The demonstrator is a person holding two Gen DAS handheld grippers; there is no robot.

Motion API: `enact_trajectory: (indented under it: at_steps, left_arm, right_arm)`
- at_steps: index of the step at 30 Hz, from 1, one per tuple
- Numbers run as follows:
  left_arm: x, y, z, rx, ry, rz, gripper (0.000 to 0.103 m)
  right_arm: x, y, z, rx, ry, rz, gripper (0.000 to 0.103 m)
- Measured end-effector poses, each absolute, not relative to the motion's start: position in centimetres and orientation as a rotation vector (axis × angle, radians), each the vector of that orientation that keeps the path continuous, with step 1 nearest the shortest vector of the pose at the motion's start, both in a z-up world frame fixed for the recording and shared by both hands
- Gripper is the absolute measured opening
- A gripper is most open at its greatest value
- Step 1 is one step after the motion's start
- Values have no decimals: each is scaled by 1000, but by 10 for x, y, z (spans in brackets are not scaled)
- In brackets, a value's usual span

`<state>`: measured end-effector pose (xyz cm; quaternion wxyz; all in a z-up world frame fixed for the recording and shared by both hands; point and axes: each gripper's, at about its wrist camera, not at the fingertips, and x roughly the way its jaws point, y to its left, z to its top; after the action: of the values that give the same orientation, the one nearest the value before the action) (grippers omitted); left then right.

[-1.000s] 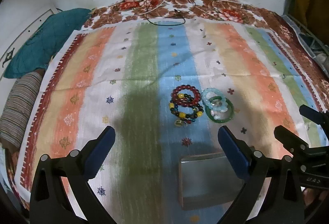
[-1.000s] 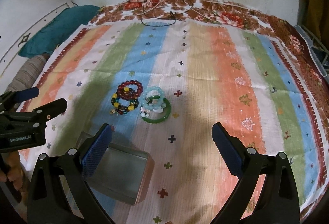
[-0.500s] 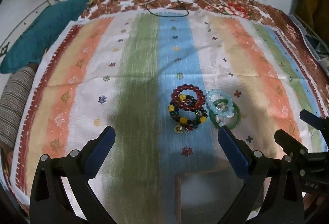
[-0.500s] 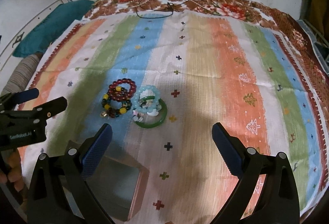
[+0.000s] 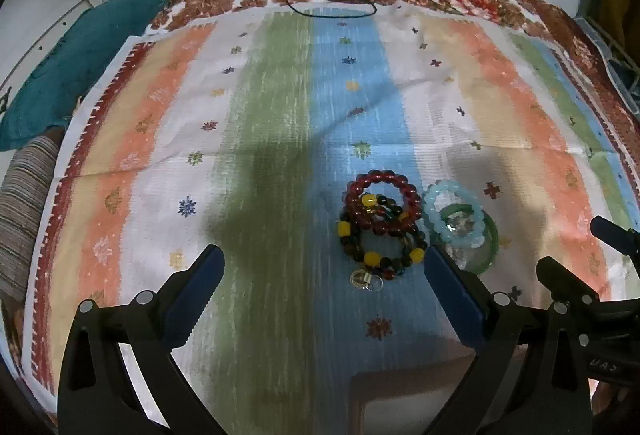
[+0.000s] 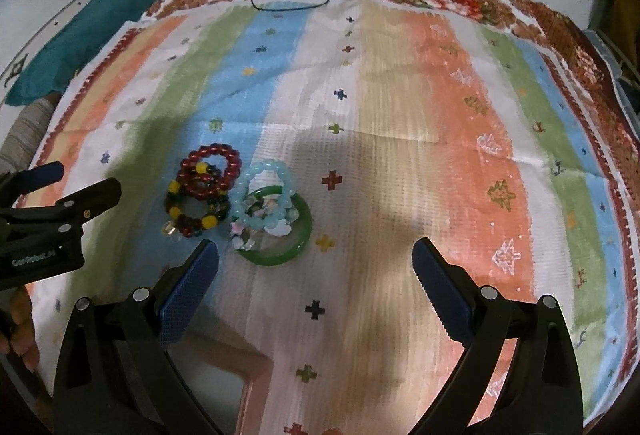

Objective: Organize jewelry
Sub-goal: 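Lower both open tools over the red and light blue bead bracelets, then grasp the light blue bead bracelet with the right tool while the left tool grasps the red bead bracelet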

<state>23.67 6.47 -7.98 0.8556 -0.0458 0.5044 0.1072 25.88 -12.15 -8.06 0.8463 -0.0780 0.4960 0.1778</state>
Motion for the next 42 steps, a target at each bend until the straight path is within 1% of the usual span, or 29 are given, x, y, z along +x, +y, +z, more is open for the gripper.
enact_trajectory:
  at_steps: [15, 31, 36, 38, 39, 41, 42]
  left_arm:
    - [275, 94, -112, -192, 1117, 234, 97]
    - [306, 96, -136, -171, 1158, 188, 97]
    - [315, 97, -146, -159, 1175, 185, 89]
    - [317, 98, -152, -166, 1188, 180, 82]
    - [317, 97, -154, -166, 1191, 178, 80]
    - [318, 97, -157, -163, 1193, 174, 79]
    - [319, 97, -158, -158, 1193, 174, 78]
  right_arm:
    - [293, -111, -103, -118, 1105, 359, 98]
    - [321, -95, -127, -136, 1153, 330, 98]
    - [329, -88, -134, -144, 1174, 334, 98]
    - [333, -86, -137, -146, 1180, 334, 98]
    - [335, -85, -138, -146, 1182, 334, 92]
    - [339, -82, -141, -151, 1185, 330, 84]
    - [341, -80, -143, -154, 1186, 327, 84]
